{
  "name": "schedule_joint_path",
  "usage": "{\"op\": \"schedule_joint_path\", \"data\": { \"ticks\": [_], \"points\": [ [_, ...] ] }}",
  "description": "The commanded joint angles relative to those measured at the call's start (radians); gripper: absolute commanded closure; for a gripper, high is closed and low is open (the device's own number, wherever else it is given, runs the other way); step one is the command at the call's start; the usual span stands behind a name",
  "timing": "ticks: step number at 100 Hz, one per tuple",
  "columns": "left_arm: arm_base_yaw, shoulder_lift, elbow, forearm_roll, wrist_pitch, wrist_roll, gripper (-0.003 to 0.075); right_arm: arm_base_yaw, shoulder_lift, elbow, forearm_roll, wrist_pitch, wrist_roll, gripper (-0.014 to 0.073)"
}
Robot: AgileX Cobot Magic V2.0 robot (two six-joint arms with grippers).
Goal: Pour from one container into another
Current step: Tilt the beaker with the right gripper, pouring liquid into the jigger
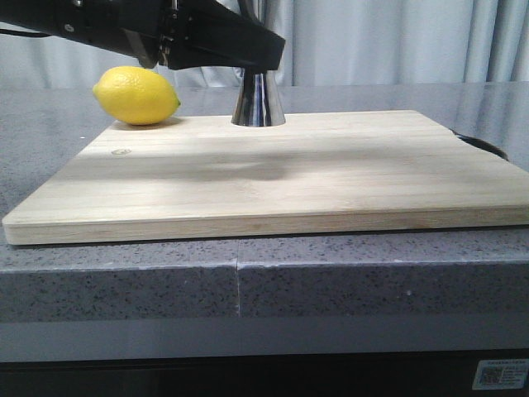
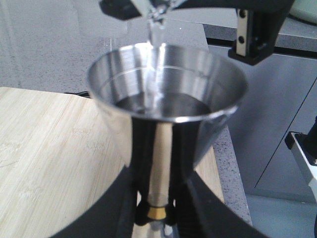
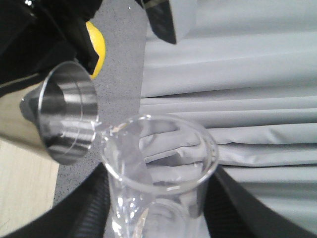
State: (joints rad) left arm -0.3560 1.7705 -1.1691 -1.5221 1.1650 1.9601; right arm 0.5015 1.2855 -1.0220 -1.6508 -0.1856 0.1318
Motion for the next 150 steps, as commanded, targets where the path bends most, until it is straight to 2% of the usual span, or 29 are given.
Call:
{"op": "schedule_joint_path", "data": {
  "ticks": [1,150],
  "points": [
    [-0.012,-0.054,-0.028,-0.074,0.105,-0.011,0.0649,0.000,-0.026,-0.036,0.001,0.004,-0.001,0.0357],
    [-0.012,-0.054,-0.028,-0.074,0.105,-0.011,0.0649,0.000,-0.026,-0.036,-0.131,0.004,-0.001,0.0357]
  ]
}}
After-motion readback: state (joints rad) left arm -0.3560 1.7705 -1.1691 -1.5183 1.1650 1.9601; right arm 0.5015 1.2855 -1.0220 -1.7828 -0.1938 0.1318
